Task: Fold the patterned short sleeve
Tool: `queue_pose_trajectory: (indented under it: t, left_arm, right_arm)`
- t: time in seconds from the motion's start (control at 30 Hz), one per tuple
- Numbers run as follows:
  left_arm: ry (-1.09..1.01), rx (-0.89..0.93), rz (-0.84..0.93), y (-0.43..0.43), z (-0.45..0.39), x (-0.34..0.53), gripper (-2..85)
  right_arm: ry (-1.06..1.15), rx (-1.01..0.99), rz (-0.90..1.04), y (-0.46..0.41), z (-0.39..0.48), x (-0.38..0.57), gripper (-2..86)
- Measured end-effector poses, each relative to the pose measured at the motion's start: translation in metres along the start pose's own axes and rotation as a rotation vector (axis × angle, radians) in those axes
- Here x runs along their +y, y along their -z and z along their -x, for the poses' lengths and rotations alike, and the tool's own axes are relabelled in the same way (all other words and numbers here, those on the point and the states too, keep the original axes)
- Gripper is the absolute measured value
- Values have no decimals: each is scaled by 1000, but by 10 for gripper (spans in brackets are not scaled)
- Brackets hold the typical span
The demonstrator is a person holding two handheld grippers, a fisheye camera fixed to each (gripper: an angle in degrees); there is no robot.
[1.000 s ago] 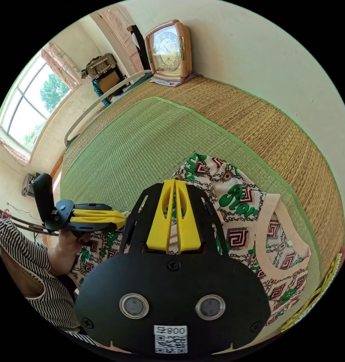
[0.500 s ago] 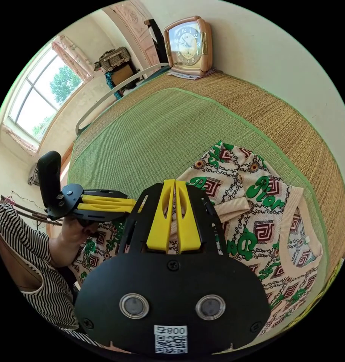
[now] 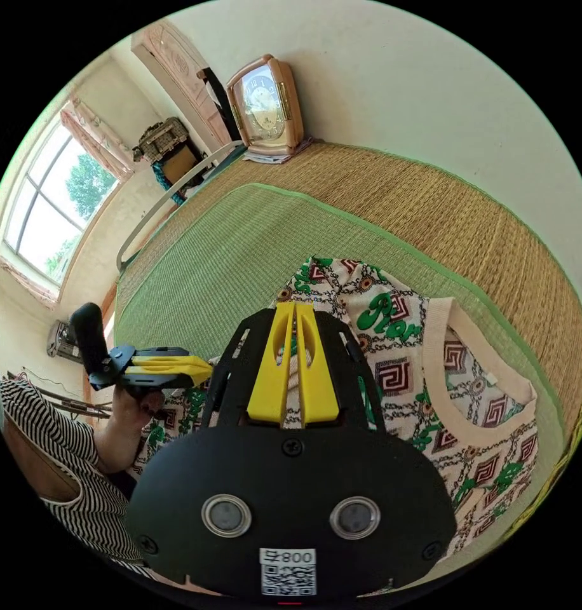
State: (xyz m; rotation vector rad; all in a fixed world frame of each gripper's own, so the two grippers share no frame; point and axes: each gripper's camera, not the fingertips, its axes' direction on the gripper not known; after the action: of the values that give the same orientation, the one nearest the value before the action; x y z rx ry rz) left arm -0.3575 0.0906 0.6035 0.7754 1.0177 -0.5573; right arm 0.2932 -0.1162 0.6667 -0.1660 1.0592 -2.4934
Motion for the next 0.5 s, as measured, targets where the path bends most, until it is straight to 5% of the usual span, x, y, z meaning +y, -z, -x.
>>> queue_pose_trajectory:
  t: [0.2,0.5]
  left_arm:
    - [45,247,-165,36,28,30,1]
    - [217,261,-141,84,51,73,2]
  right_arm:
    - [-164,-27,87,68,2,131,1]
    - [-474,-65,138,144,33,303,1]
